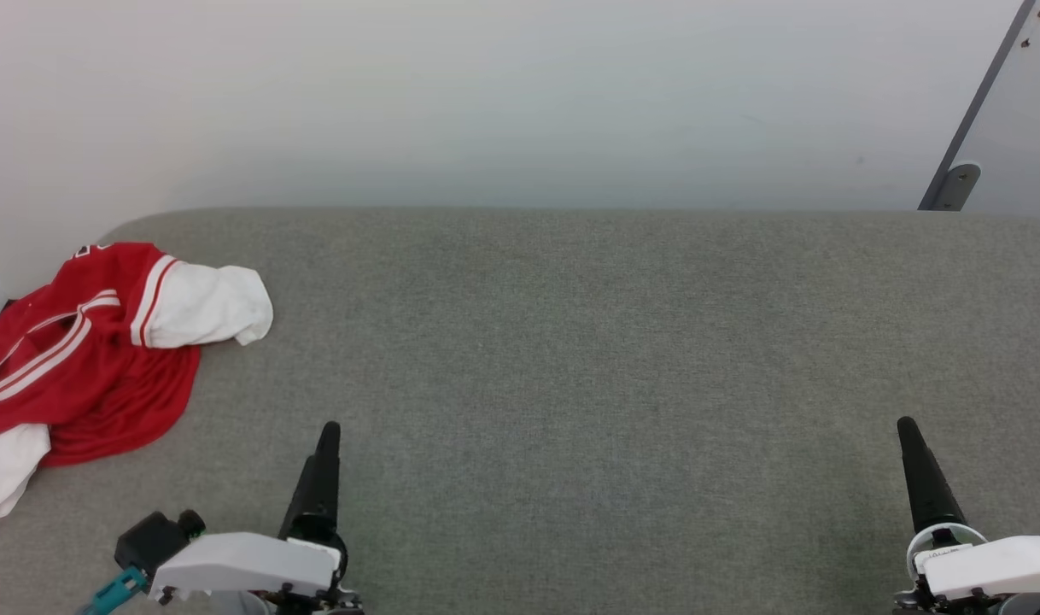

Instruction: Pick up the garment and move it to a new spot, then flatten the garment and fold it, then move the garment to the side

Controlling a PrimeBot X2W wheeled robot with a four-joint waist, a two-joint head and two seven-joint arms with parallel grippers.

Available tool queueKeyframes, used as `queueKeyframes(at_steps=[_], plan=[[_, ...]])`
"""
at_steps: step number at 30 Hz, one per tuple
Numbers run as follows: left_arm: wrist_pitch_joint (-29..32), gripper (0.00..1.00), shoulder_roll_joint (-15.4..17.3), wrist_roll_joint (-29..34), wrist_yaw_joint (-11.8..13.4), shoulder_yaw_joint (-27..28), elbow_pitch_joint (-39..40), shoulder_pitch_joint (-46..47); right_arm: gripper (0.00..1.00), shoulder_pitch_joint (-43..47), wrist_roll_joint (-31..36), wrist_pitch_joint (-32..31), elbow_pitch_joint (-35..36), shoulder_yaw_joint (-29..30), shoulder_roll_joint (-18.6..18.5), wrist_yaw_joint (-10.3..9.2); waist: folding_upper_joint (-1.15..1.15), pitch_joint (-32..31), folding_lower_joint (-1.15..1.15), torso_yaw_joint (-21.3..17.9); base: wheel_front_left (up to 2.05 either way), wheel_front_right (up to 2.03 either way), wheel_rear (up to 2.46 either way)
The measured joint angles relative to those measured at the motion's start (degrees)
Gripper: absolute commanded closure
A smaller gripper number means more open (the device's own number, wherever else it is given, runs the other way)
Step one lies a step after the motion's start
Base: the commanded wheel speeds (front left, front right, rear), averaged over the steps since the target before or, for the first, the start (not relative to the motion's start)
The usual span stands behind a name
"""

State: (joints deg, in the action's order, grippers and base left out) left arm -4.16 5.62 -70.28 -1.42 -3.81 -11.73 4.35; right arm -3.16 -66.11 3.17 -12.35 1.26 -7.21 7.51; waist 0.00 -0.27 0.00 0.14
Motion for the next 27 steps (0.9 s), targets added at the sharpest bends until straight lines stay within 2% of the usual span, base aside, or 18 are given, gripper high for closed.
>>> queueKeyframes(at_steps=[15,27], plan=[[-2.5,0.00,0.6,18.1,-0.1,0.5,0.8,-0.7,0.00,0.4,18.1,1.9,1.4,0.7,-0.9,0.00,0.00,-0.4,0.00,0.0,0.00,0.00,0.00],[-4.5,0.00,1.0,30.1,-2.1,1.0,1.1,-1.1,0.00,1.0,26.9,2.9,3.2,2.1,-1.2,0.00,0.00,-0.5,0.00,0.3,0.00,0.00,0.00]])
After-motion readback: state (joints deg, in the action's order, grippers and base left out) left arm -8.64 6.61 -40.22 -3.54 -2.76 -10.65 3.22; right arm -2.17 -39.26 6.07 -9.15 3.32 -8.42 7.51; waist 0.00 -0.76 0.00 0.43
